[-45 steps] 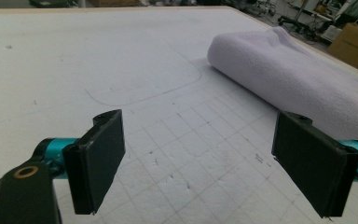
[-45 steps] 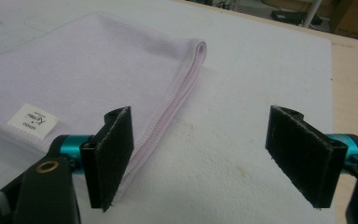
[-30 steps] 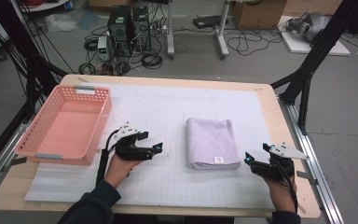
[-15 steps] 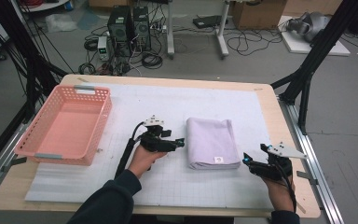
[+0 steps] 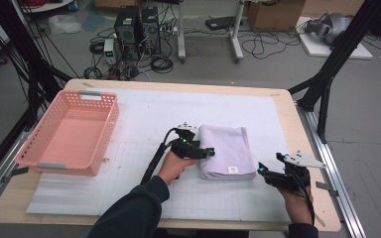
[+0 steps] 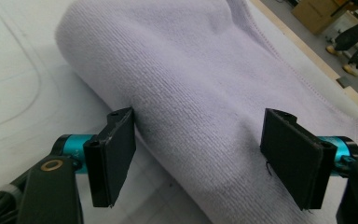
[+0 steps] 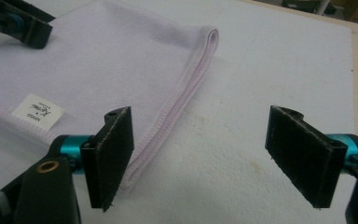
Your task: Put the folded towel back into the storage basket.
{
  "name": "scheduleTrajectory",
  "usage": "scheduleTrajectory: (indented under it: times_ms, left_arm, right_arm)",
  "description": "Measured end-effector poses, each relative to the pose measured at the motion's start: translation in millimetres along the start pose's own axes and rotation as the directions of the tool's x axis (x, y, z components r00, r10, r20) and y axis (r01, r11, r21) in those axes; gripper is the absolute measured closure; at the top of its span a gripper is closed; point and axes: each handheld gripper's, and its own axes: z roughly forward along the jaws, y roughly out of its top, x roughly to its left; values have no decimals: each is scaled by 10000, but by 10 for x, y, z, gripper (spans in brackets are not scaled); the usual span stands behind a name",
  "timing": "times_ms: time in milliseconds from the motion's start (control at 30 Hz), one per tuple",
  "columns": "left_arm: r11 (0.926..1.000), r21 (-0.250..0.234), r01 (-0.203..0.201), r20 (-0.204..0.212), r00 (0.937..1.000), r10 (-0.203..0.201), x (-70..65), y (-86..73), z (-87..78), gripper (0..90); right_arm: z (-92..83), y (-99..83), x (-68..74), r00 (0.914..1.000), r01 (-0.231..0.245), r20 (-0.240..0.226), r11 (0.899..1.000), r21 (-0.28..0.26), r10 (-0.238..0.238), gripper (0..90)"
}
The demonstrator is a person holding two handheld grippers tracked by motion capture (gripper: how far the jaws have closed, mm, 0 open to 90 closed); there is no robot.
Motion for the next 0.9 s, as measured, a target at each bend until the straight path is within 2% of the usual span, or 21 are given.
scheduleTrajectory:
  times_ms: [67, 133, 400, 433, 500, 700, 900]
  left_arm:
    - [9999, 137, -97, -71, 9999, 98, -8, -9, 27, 263]
    - [9983, 447, -364, -282, 9989, 377, -36, -42, 77, 263]
    - [9950, 618, -783, -523, 9953, 816, -98, -60, 89, 297]
    - [9947, 625, -818, -536, 9949, 851, -113, -63, 92, 313]
    - [9898, 630, -1276, -619, 9894, 1315, -149, -81, 108, 399]
    - [9947, 489, -909, -57, 9958, 913, -92, -76, 90, 636]
    - [9983, -60, -582, 579, 9966, 584, -8, -107, 48, 682]
  right_arm:
    - [4, -2, 0, 10000, -21, -10, 10000, 0, 21, 225]
    - [5, -4, 1, 10000, -40, -41, 10000, 40, 40, 225]
    - [23, 0, 14, 10000, 0, -84, 10000, 56, 1, 225]
    - [25, 1, 16, 10000, 18, -82, 10000, 54, -18, 225]
    - [28, 3, 19, 10000, -7, -96, 10000, 73, 8, 225]
    - [34, 7, 22, 9999, 33, -132, 10000, 68, -32, 225]
    - [23, -2, 8, 9999, -80, -132, 10000, 6, 80, 225]
